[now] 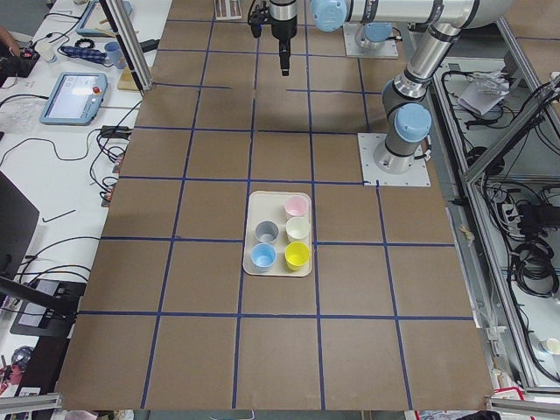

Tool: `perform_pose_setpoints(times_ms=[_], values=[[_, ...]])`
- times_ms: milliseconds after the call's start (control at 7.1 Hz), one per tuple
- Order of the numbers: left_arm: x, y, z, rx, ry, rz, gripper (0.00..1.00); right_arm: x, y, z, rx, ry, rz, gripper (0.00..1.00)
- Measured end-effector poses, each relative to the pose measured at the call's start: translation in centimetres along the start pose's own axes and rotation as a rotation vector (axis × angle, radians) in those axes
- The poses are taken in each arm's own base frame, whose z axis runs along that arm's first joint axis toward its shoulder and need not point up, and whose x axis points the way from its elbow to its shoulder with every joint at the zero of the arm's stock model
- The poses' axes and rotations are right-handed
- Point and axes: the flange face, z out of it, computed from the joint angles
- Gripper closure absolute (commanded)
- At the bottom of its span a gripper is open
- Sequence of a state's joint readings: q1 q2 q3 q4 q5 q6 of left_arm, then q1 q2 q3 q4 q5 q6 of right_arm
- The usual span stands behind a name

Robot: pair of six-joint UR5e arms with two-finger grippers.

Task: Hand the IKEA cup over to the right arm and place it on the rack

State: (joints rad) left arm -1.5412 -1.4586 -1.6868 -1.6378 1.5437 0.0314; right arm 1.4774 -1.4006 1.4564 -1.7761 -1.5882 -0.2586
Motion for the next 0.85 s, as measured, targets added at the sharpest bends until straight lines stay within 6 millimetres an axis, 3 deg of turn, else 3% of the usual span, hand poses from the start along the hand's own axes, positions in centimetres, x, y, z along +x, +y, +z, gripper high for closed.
perform_pose_setpoints(times_ms=[141,423,845], values=[[0.0,0.1,0.0,0.0,-0.001,0.0,0.0,-3.0,0.7,-0.7,0.006,-0.043,0.118,0.0],[0.1,0.3,-0.4,0.004,0.003,0.001,0.0,-5.9,2.5,-2.1,-0.029,-0.068,0.249,0.0],[0.2,0.6,-0.8,0.011,0.006,0.001,0.0,-6.1,2.9,-3.1,-0.111,-0.05,0.338,0.0]])
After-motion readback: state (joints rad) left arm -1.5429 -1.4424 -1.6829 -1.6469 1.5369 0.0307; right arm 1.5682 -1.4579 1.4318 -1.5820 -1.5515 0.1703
